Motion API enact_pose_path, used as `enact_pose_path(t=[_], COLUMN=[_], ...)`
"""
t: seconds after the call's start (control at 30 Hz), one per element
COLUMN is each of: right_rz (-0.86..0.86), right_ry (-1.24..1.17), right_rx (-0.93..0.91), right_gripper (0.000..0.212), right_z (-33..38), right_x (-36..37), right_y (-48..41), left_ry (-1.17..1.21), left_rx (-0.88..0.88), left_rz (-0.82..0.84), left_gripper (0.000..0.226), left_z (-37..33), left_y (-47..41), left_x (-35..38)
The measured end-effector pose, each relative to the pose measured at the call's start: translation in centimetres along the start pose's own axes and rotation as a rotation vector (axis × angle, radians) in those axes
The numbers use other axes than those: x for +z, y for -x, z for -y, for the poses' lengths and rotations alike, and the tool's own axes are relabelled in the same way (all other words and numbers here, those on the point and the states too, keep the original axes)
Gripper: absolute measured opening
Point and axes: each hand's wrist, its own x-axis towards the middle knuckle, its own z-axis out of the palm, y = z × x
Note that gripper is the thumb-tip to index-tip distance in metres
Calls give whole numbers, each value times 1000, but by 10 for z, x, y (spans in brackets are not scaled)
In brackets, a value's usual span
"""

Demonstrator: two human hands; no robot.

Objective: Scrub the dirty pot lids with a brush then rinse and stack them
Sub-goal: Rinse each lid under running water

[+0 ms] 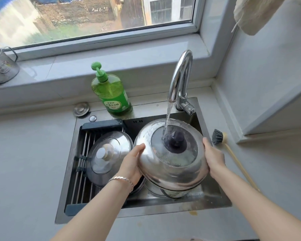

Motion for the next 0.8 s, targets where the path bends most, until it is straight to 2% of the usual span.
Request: enact_pose_path(t=[0.07,0.27,0.33,0.37,0.4,0.47,0.53,0.67,0.73,0.8], right_rz=[-38,-60,-13,13,37,62,74,93,66,57], right_ry=[8,114,135,136,131,143,180,110,48,-104], right_rx=[-80,-304,-354,-374,-386,-382,-351,-197,-54,192], right_gripper=[33,36,38,36,36,37,42,46,51,63], right_z=[-4,-9,-10,-11,-13,-18,-22,-17,-11,-8], right_x=[-8,-4,7,13,20,34,45,57,59,54], right_y=[5,22,30,33,34,33,33,26,20,16], left_ry=[-18,5,124,228,211,128,102,-26,-107,-200], left_rx=[-81,-173,-177,-211,-172,-39,78,104,150,183], left_rz=[10,-198,-277,-394,-469,-344,-313,-273,-254,-224], left_gripper=[30,27,20,18,18,25,29,28,24,24], left_z=[5,14,19,12,11,6,-8,-25,-37,-51], left_y=[-5,-10,-19,-15,-13,-10,-5,-18,-15,-8], left_x=[0,-9,-18,-21,-26,-34,-49,-58,-40,-13])
